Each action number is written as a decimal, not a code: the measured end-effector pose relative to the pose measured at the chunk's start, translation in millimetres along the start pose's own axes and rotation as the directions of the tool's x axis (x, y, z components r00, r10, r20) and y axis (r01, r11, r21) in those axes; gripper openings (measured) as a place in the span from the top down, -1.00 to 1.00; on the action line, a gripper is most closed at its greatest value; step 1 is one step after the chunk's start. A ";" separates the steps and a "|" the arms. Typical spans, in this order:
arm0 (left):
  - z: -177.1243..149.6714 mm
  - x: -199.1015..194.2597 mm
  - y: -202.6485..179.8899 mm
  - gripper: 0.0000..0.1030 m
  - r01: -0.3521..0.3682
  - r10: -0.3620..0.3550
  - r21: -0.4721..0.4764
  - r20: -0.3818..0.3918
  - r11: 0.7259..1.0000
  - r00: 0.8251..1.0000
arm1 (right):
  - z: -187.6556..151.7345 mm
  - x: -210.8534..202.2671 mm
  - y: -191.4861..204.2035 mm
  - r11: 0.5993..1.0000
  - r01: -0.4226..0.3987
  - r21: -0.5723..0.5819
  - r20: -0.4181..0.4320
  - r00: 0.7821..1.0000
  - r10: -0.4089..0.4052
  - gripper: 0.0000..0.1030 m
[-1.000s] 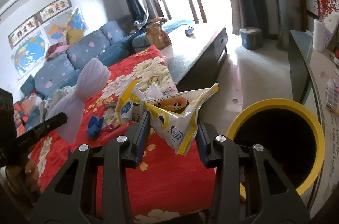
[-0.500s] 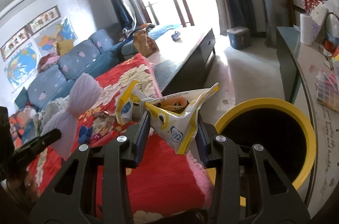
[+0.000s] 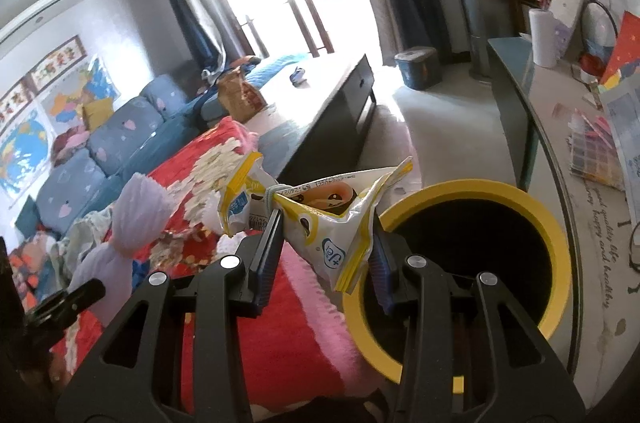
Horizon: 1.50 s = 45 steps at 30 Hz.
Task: Collect trash
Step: 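Carry wrapper over yellow bin with right tool while left carries bubble wrap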
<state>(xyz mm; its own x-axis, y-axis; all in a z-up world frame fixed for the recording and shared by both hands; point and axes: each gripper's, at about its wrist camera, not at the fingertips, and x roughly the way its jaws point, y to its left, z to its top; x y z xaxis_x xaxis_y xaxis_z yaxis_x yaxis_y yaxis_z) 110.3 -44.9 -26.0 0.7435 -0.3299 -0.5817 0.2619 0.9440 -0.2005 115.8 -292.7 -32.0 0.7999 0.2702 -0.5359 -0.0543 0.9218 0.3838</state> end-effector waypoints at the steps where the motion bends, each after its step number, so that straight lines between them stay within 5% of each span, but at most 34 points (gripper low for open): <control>1: -0.4 1.3 -2.4 0.66 0.002 -0.002 0.006 -0.003 1.000 1.000 | 0.6 -0.5 -2.5 1.000 0.006 0.007 0.003 1.000 -0.006 0.37; 45: -16.7 73.6 -104.2 0.66 0.103 -0.070 0.217 -0.156 0.971 0.985 | -3.9 -7.0 -89.8 0.961 0.189 0.202 0.029 0.980 -0.199 0.36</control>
<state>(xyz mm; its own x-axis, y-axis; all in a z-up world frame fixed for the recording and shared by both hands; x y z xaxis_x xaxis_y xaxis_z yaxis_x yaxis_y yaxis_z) 127.5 -167.5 -61.0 0.6179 -0.3905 -0.6824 0.4644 0.8816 -0.0840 112.8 -376.4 -65.6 0.8117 0.0734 -0.5795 0.2200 0.8806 0.4197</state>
